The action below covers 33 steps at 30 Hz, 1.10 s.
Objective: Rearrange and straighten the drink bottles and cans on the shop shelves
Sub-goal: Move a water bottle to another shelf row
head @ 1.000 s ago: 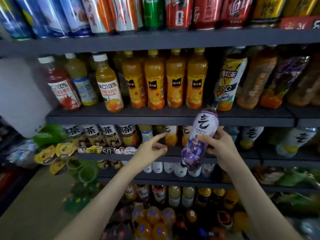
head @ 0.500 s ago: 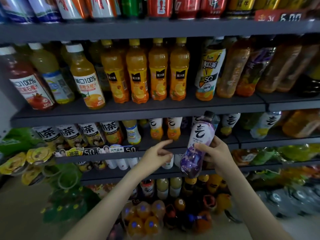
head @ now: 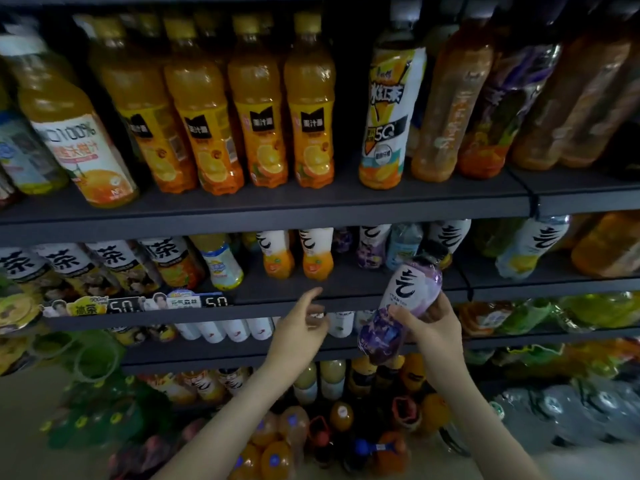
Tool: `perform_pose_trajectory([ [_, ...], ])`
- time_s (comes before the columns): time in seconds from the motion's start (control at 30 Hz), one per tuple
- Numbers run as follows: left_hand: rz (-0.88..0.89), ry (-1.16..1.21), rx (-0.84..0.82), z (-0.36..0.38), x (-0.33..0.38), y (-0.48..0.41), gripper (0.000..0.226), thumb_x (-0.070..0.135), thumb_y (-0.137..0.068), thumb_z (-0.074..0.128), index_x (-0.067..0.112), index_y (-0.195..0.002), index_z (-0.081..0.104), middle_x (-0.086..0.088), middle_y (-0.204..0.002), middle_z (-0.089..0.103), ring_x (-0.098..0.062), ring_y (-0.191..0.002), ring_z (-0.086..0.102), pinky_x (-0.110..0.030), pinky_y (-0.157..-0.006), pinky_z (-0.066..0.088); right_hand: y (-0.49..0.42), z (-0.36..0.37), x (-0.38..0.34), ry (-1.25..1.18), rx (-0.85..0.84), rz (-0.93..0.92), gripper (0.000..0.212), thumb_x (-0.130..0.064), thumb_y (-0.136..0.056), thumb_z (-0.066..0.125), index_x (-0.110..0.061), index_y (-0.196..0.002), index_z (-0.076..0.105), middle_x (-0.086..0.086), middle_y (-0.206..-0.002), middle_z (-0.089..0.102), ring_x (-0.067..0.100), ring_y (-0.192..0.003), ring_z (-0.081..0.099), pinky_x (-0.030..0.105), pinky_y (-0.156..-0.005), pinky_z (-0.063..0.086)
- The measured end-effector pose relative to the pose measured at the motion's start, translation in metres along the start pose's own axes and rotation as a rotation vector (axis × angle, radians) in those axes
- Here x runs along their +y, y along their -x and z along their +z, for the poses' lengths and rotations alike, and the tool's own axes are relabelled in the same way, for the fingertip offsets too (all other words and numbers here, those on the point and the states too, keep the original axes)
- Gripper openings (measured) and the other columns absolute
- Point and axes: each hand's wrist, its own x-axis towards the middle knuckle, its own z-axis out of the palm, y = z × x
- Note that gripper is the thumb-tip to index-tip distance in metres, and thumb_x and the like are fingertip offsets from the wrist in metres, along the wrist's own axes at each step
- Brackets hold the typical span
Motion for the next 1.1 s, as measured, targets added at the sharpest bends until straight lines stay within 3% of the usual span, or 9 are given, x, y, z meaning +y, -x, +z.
perform_pose_trajectory([
  [0.2,0.235,-0.028,0.142,0.051,-0.011,-0.048,0.041,0.02,-0.093,0.058,0.025,-0.133,0.047,0.015,-0.107,0.056,0.003,-0.092,0.056,-0.01,-0.079,0.045,-0.022,-0.009,0.026,-0.052,0.142,-0.25,0.062,-0.005,-0.071,0.08,-0.014,-0.128,0.055,0.001,-0.113,0.068,0.014,-0.104,0.066,0.033,-0.088,0.057],
  [0.33,0.4,-0.026,0.257,0.093,-0.002,-0.08,0.044,0.019,-0.093,0.059,0.019,-0.135,0.046,0.007,-0.118,0.056,-0.007,-0.104,0.057,-0.029,-0.089,0.051,-0.041,-0.026,0.042,-0.107,0.228,-0.366,0.062,0.003,-0.073,0.076,-0.009,-0.13,0.052,0.005,-0.116,0.067,0.014,-0.105,0.065,0.027,-0.087,0.056],
  [0.53,0.527,-0.191,0.417,0.153,0.038,-0.133,0.076,0.028,-0.09,0.063,0.02,-0.15,0.018,-0.008,-0.135,0.032,-0.018,-0.121,0.033,-0.024,-0.092,0.038,-0.064,-0.057,0.057,-0.137,0.321,-0.417,0.076,-0.005,-0.068,0.08,-0.019,-0.136,0.05,-0.005,-0.119,0.066,0.004,-0.105,0.064,0.017,-0.084,0.054],
  [0.63,0.54,-0.474,0.731,0.176,0.05,-0.161,0.085,0.038,-0.073,0.077,0.0,-0.137,0.038,-0.017,-0.116,0.048,-0.029,-0.104,0.041,-0.04,-0.082,0.048,-0.071,-0.069,0.061,-0.168,0.346,-0.459,0.075,0.0,-0.068,0.08,-0.016,-0.135,0.05,-0.003,-0.118,0.066,0.002,-0.102,0.064,0.011,-0.077,0.053],
  [0.77,0.514,-0.614,0.926,0.188,0.054,-0.184,0.082,0.055,-0.061,0.078,0.001,-0.119,0.058,-0.016,-0.105,0.056,-0.032,-0.091,0.049,-0.037,-0.072,0.045,-0.075,-0.084,0.067,-0.212,0.388,-0.498,0.072,0.005,-0.069,0.078,-0.013,-0.133,0.051,-0.001,-0.118,0.066,-0.001,-0.1,0.064,0.008,-0.071,0.051],
  [0.87,0.466,-0.538,0.942,0.195,0.054,-0.19,0.076,0.047,-0.052,0.086,0.001,-0.108,0.061,-0.018,-0.103,0.056,-0.032,-0.092,0.043,-0.04,-0.074,0.048,-0.079,-0.093,0.073,-0.234,0.402,-0.51,0.072,0.004,-0.07,0.077,-0.013,-0.134,0.05,0.002,-0.118,0.065,0.0,-0.099,0.065,0.011,-0.073,0.053],
  [0.97,0.559,-0.353,0.915,0.199,0.053,-0.181,0.067,0.034,-0.064,0.082,0.0,-0.114,0.054,-0.024,-0.116,0.049,-0.034,-0.105,0.042,-0.047,-0.086,0.045,-0.08,-0.097,0.076,-0.228,0.402,-0.525,0.07,0.002,-0.07,0.077,-0.012,-0.132,0.05,0.004,-0.118,0.065,0.003,-0.1,0.066,0.015,-0.075,0.055],
  [1.03,0.595,-0.058,0.706,0.197,0.049,-0.16,0.06,0.027,-0.075,0.077,0.012,-0.124,0.046,-0.015,-0.129,0.045,-0.026,-0.117,0.047,-0.042,-0.095,0.047,-0.079,-0.095,0.075,-0.213,0.391,-0.539,0.07,0.002,-0.069,0.076,-0.011,-0.133,0.049,0.004,-0.118,0.065,0.004,-0.101,0.065,0.016,-0.076,0.055],
  [1.1,0.533,0.214,0.493,0.191,0.036,-0.133,0.055,0.026,-0.08,0.075,0.04,-0.12,0.042,0.01,-0.122,0.052,-0.001,-0.11,0.055,-0.022,-0.089,0.05,-0.079,-0.089,0.074,-0.224,0.353,-0.557,0.072,0.002,-0.069,0.075,-0.008,-0.134,0.047,0.005,-0.118,0.065,0.006,-0.102,0.066,0.018,-0.077,0.056],
])
